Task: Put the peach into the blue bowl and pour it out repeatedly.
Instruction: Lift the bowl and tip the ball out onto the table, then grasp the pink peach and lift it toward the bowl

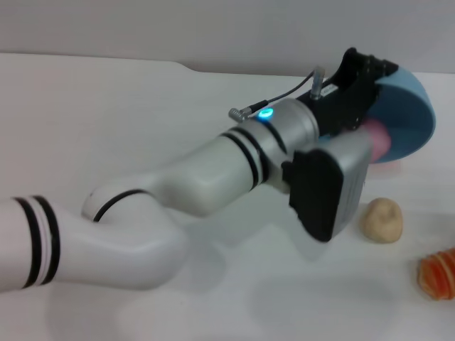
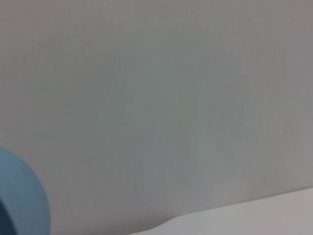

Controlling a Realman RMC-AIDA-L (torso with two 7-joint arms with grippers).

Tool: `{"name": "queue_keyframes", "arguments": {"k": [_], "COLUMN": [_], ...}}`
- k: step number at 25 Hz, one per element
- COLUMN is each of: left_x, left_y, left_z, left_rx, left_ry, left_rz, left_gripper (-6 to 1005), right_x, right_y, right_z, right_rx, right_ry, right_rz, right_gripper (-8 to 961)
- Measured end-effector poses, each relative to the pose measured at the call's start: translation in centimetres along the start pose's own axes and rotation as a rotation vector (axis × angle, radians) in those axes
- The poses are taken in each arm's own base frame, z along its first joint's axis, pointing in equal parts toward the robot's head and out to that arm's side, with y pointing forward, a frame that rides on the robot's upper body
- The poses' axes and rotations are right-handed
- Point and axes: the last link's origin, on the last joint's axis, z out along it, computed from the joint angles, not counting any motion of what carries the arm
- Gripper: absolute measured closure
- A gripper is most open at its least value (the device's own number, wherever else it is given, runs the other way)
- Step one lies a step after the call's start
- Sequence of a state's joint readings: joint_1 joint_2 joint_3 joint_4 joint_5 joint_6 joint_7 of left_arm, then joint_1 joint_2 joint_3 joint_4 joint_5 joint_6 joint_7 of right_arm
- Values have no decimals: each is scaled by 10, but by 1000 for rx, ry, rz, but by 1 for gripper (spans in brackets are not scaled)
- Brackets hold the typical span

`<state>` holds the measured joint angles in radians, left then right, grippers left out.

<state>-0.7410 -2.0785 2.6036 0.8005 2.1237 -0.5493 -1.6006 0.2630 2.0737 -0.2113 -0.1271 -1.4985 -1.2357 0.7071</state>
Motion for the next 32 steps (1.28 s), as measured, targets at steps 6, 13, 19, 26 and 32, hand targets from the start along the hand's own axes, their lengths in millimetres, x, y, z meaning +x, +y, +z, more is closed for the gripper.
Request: {"name": "queue_keyframes", "arguments": {"k": [6, 13, 19, 26, 32], "left_x": [4, 8, 6, -37, -79], "left_y": [1, 2, 5, -16, -1], "left_z": [-14, -22, -28, -19, -11], "left_rx": [85, 129, 139, 184, 52], "left_ry": [33, 34, 14, -205, -388], "left_rz": [113, 156, 147, -349, -872], "left_gripper": [1000, 1000, 1001, 1000, 999], "right_x": [1, 1, 2, -2, -37], "right_y": [1, 1, 2, 1, 2], "right_z": [0, 0, 0, 6, 16], "right_rx": [0, -1, -2, -9, -235], "right_ry": [0, 2, 1, 10, 127], "right_rz": [4, 6, 9, 162, 360], "right_gripper": [250, 250, 251, 251, 252]}}
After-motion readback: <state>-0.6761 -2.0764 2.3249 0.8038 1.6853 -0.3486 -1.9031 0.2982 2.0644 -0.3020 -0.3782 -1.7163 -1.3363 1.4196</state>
